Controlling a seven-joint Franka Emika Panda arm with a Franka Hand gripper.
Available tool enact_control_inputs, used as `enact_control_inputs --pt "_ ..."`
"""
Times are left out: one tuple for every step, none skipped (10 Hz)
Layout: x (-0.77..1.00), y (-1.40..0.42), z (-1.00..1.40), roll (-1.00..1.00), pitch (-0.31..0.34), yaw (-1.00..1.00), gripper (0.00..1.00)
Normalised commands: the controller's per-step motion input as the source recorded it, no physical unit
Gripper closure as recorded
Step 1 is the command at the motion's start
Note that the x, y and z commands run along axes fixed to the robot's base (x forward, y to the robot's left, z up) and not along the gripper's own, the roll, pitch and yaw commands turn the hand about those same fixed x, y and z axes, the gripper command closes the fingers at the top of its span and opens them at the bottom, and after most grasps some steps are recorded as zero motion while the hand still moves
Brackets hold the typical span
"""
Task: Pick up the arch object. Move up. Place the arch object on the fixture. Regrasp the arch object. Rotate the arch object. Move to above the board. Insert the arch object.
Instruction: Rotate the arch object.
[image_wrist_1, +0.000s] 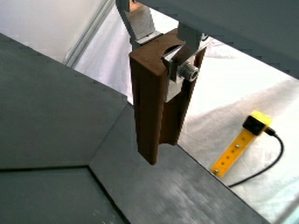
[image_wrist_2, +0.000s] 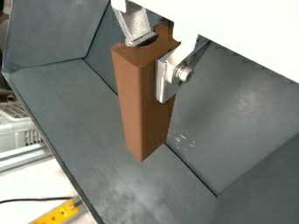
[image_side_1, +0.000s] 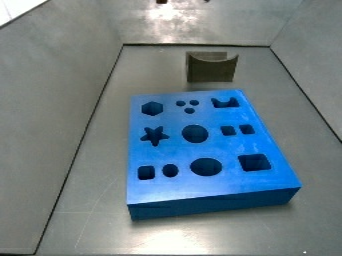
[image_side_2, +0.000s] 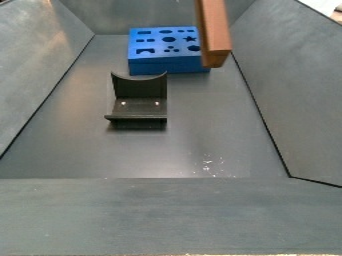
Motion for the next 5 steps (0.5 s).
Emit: enact_control_inputs --pt "-0.41 0.04 0.05 -0.16 -0.032 -0.07 1.00" --pt "-0.31 0.03 0.05 -0.17 -0.037 -0.07 1.00" --pt "-0.20 0.03 0.05 -0.17 -0.041 -0.07 1.00" --pt "0.00 0.00 0.00 -1.00 -0.094 -0.03 1.00" --pt "0.03 0.01 -0.01 -1.00 -0.086 -0.03 1.00"
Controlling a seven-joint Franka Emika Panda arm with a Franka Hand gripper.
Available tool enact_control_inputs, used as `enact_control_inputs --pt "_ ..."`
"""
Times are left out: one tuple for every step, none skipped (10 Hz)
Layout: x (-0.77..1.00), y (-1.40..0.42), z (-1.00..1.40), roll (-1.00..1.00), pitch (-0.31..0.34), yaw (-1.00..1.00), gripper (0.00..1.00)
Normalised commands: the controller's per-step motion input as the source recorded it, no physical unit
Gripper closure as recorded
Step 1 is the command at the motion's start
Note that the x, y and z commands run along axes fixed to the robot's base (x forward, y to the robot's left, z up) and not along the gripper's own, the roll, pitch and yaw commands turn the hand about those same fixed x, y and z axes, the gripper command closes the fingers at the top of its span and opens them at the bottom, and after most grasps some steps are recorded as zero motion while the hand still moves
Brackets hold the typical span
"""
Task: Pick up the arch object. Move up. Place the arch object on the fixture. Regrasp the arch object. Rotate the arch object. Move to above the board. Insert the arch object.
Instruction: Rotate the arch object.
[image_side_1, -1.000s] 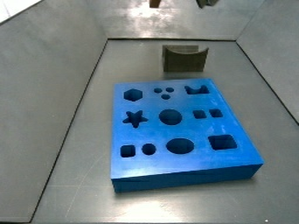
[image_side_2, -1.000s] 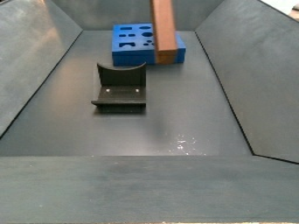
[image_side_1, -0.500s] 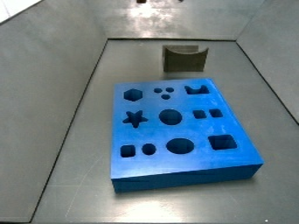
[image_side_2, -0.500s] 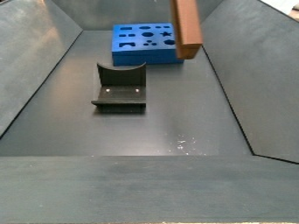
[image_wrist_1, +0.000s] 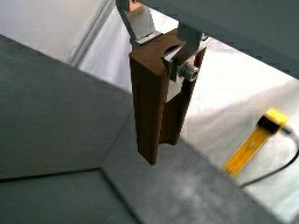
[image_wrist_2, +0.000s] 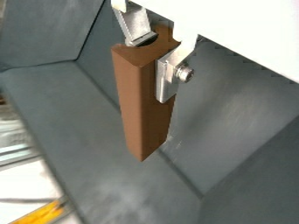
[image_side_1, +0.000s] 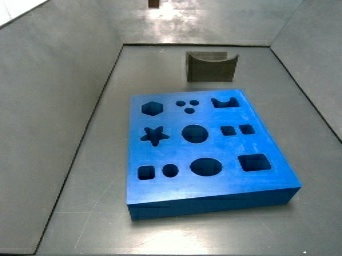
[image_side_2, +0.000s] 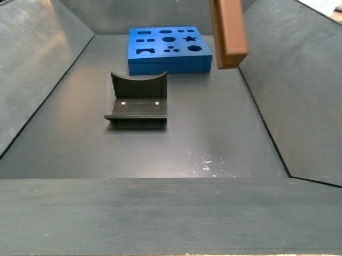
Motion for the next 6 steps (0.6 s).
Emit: enact_control_inputs --pt "-0.02 0.04 0.04 -1.00 -0.089 -0.04 1.00" --pt "-0.06 0.03 0.04 -1.00 -0.096 -0.05 1.00" --pt "-0.07 0.03 0.03 -1.00 -0.101 -0.05 1.00" --pt "-0.07 0.03 0.03 -1.00 -0.100 -0.06 1.00" --pt "-0.06 0.02 0.03 -1.00 -0.097 -0.07 1.00" --pt "-0.05 0.02 0.02 -1.00 -0.095 -0.07 1.00"
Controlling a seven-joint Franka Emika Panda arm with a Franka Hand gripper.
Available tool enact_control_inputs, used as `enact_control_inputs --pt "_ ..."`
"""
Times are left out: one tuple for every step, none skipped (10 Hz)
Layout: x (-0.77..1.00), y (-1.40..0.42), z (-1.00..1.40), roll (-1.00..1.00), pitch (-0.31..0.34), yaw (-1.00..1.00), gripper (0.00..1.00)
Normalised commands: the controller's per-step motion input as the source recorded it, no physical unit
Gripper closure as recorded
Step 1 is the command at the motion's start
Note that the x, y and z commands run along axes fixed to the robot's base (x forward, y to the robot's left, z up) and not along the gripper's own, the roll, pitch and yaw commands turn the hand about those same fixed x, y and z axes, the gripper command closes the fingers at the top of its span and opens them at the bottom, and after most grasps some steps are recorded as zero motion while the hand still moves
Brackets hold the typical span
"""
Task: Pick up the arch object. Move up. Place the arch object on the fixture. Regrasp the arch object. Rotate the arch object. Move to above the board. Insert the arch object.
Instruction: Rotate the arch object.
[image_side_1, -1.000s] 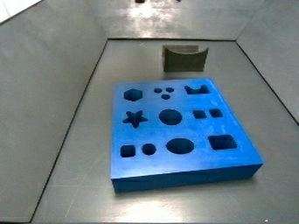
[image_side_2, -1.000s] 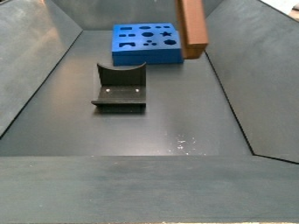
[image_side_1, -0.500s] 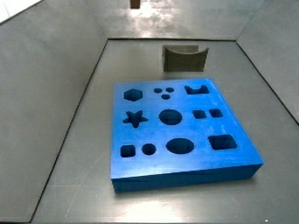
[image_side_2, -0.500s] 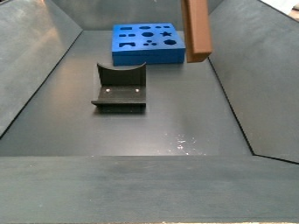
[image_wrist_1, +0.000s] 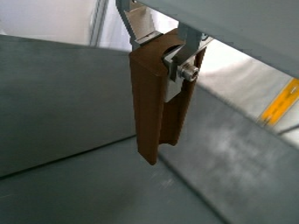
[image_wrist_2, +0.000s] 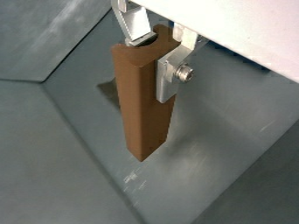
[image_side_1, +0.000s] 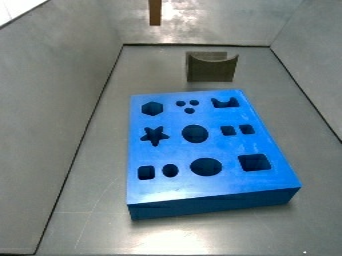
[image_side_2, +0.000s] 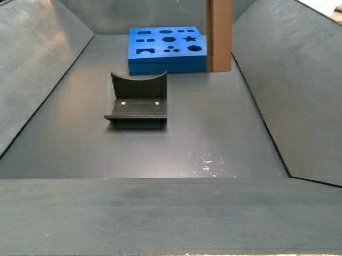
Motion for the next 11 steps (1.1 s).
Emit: enact_control_inputs --pt "-0.05 0.02 0.03 -1.00 -0.095 -0.08 1.00" --pt "-0.05 0.02 0.03 -1.00 -0.096 -0.08 1.00" --pt "-0.05 0.01 0.02 -1.00 -0.097 -0.09 1.00" --pt "-0.06 0.02 0.02 -1.00 -0.103 -0.09 1.00" --pt "-0.06 0.01 0.02 -0.96 -0.111 -0.09 1.00" --pt "-0.06 0.01 0.02 -0.65 -0.094 -0.06 1.00" --pt "-0.05 0.01 0.01 -0.51 -0.092 -0.05 1.00" --pt "-0.05 0.00 0.01 -0.29 -0.083 -0.02 1.00" --pt "0.00 0.00 -1.00 -0.19 -0.074 -0.12 1.00" --pt "0.02 0.00 -1.00 -0.11 -0.085 -0.09 1.00" --pt "0.02 0.01 -1.00 -0.10 -0.071 -0.08 1.00"
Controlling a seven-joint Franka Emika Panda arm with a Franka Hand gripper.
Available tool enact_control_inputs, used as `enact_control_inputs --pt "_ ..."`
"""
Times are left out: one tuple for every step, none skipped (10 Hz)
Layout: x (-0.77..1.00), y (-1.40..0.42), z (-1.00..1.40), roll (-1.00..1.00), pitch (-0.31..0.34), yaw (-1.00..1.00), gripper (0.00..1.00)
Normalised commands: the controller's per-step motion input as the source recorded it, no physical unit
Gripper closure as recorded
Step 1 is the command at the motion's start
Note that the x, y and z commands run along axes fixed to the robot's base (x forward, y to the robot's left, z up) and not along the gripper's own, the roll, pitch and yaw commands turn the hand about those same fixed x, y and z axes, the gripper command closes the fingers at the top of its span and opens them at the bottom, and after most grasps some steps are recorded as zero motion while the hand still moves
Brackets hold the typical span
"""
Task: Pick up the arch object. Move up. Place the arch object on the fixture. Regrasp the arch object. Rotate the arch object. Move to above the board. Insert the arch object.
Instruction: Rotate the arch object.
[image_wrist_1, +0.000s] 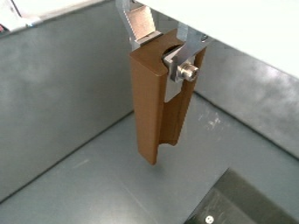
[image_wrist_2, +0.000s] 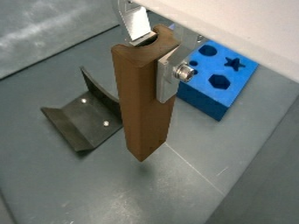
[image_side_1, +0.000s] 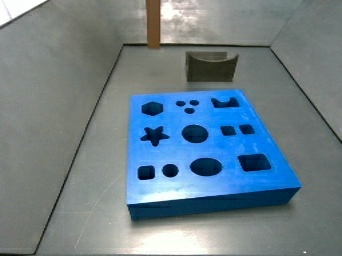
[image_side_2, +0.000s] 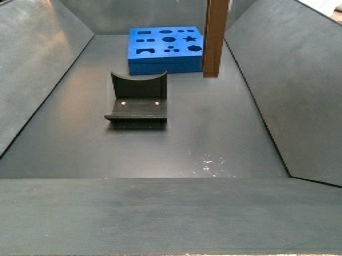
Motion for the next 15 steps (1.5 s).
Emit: enact_control_inputs --pt "0.03 0.02 -1.00 -0.07 -0.037 -0.06 1.00" --pt "0.03 0.02 -1.00 -0.05 -0.033 -0.05 1.00" --pt "0.03 0.03 -1.00 -0.01 -0.036 -0.04 1.00" --pt "0.03 0.03 -0.99 0.01 -0.039 -0.04 1.00" --pt "0.03 0.03 -0.78 0.03 -0.040 -0.03 1.00" --pt "0.03 0.02 -0.69 0.04 -0.039 -0.02 1.00" --pt "0.03 0.02 -0.50 0.06 -0.038 -0.01 1.00" --pt "0.03 0.01 -0.38 0.08 -0.038 -0.01 1.00" --pt "0.03 0.01 -0.22 0.10 -0.039 0.00 1.00" --pt "0.00 0.00 0.00 0.11 -0.026 0.00 0.00" --pt "0.00 0.00 1.00 0.11 -0.023 0.00 0.00" --pt "0.00 0.00 1.00 0.11 -0.018 0.00 0.00" --pt "-0.03 -0.01 1.00 0.08 0.013 0.01 0.00" --pt "-0.02 -0.01 0.86 0.04 0.021 0.01 0.00" --pt "-0.01 -0.01 0.64 -0.01 0.032 0.01 0.00"
